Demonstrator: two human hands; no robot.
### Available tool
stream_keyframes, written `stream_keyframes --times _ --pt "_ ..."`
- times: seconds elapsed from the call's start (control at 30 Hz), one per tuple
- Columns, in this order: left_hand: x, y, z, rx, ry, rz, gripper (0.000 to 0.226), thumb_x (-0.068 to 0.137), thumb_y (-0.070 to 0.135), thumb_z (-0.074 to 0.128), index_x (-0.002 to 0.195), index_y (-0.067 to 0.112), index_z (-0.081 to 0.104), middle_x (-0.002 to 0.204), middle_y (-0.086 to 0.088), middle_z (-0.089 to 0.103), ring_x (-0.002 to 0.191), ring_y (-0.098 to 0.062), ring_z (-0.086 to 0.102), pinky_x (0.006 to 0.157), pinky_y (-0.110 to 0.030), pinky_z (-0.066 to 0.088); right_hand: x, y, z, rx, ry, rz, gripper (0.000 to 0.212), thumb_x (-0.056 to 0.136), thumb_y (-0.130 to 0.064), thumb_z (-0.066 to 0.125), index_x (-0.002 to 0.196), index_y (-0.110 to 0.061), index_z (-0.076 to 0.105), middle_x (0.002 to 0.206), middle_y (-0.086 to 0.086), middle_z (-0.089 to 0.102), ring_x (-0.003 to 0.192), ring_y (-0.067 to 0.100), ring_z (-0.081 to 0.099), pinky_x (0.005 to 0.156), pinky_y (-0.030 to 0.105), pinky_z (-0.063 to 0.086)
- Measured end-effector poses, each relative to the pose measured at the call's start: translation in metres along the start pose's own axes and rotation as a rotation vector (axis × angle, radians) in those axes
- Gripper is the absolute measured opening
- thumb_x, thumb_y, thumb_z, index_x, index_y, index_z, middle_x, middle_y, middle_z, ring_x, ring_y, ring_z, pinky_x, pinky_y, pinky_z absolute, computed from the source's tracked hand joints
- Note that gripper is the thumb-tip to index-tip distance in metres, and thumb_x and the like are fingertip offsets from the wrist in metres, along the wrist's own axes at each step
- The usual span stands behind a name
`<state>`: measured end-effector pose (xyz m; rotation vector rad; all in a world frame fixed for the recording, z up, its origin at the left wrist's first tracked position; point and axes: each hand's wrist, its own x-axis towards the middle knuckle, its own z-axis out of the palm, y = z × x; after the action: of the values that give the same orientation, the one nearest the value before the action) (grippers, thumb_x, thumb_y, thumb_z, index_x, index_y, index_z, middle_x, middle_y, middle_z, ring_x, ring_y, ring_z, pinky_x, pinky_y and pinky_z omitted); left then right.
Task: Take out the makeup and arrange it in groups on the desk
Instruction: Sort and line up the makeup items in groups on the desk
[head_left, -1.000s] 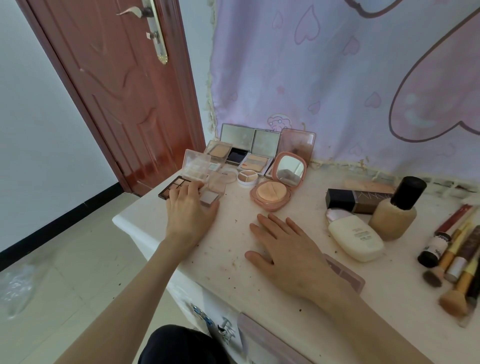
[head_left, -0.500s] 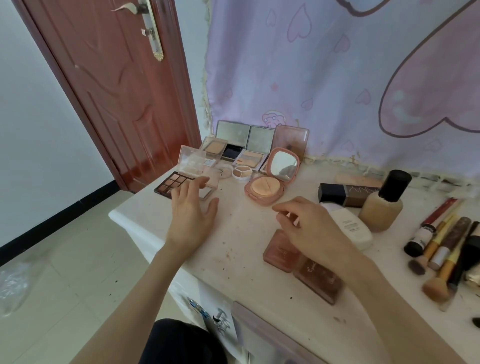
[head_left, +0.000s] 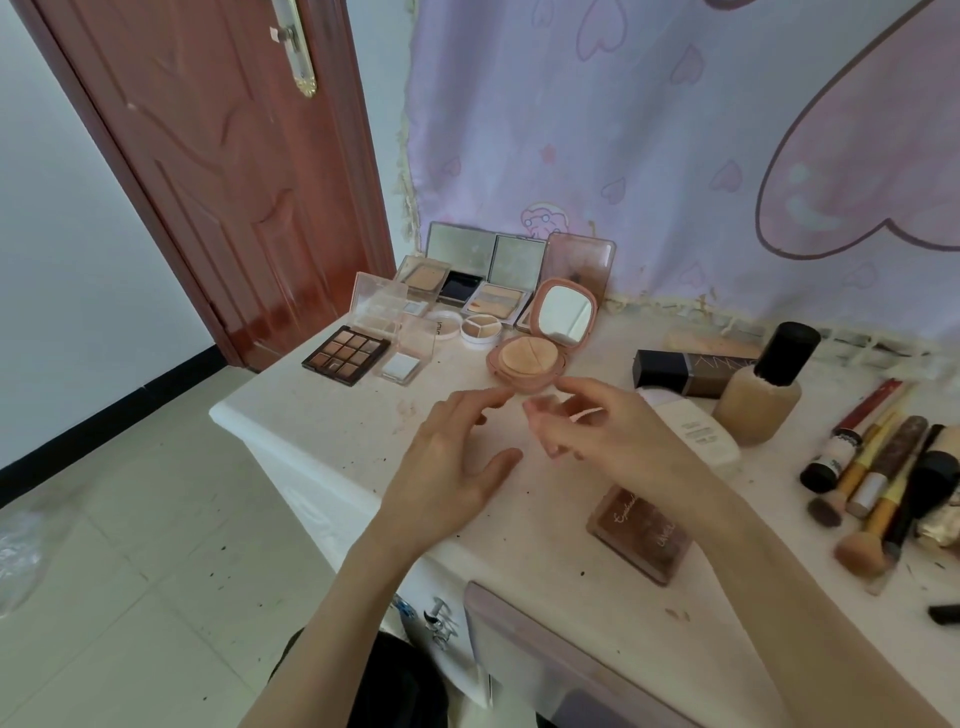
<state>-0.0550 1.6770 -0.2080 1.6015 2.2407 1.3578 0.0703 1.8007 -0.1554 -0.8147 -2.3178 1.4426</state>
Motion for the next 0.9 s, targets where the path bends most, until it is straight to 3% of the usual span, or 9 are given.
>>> stream_keyframes --times 0.1,0.23,0.33,0.47,0.63,0.73,0.9 --pt "0.002 0.013 0.005 -0.089 0.013 0.116 0.065 0.077 0.040 0.065 0.134 0.025 0.038 0.122 0.009 0.048 0.102 -0.009 0.049 0.080 -0.011 0.038 0.003 -0.002 0.002 0.332 -0.036 0.088 0.029 0.080 -0.035 0.066 0.106 -0.023 0.068 0.069 -0.011 0.063 0.071 0.009 0.059 0.067 0.027 0.045" --pt "0.012 0.026 0.016 -0.073 0.115 0.192 0.060 0.078 0.034 0.068 0.129 0.018 0.042 0.112 0.005 0.051 0.094 -0.004 0.050 0.075 -0.014 0.042 0.001 -0.001 0.003 0.417 -0.013 0.104 0.022 0.081 -0.033 0.065 0.100 -0.022 0.070 0.071 -0.011 0.066 0.072 0.007 0.059 0.071 0.031 0.043" --pt "0.015 0.029 0.016 -0.208 0.156 0.128 0.052 0.074 0.031 0.068 0.120 0.020 0.046 0.106 0.005 0.055 0.089 -0.003 0.053 0.073 -0.019 0.046 0.003 0.001 0.000 0.653 -0.014 0.150 0.029 0.085 -0.033 0.060 0.099 -0.010 0.070 0.086 0.005 0.069 0.080 0.015 0.057 0.073 0.031 0.042" --pt "0.012 0.023 0.011 -0.415 0.152 -0.059 0.053 0.068 0.036 0.069 0.115 0.023 0.048 0.101 0.017 0.058 0.084 -0.005 0.055 0.075 -0.021 0.046 0.003 -0.001 0.000 0.973 -0.016 0.311 0.021 0.090 -0.019 0.055 0.095 -0.002 0.065 0.072 0.008 0.060 0.061 0.012 0.050 0.048 0.019 0.046" --pt "0.012 0.019 0.012 -0.280 0.136 -0.045 0.054 0.066 0.044 0.065 0.114 0.022 0.050 0.107 0.007 0.051 0.092 -0.006 0.051 0.074 -0.017 0.043 0.004 0.001 0.001 1.066 -0.027 0.358 0.014 0.083 -0.022 0.058 0.087 -0.010 0.065 0.071 0.006 0.068 0.065 0.014 0.059 0.055 0.021 0.049" --pt "0.013 0.019 0.011 -0.212 0.133 -0.027 0.054 0.066 0.048 0.063 0.115 0.029 0.052 0.109 0.008 0.045 0.091 -0.004 0.048 0.074 -0.010 0.039 0.004 0.002 0.000 1.009 -0.117 0.310 0.026 0.073 -0.027 0.060 0.091 -0.009 0.067 0.079 0.009 0.069 0.070 0.015 0.061 0.062 0.023 0.051" --pt "0.011 0.021 0.009 -0.186 0.130 -0.034 0.053 0.067 0.049 0.063 0.116 0.033 0.051 0.107 0.009 0.046 0.092 -0.007 0.044 0.075 -0.006 0.034 0.004 0.000 0.002 0.957 -0.206 0.261 0.037 0.074 -0.036 0.056 0.099 -0.011 0.066 0.093 0.015 0.071 0.084 0.022 0.069 0.071 0.026 0.057"
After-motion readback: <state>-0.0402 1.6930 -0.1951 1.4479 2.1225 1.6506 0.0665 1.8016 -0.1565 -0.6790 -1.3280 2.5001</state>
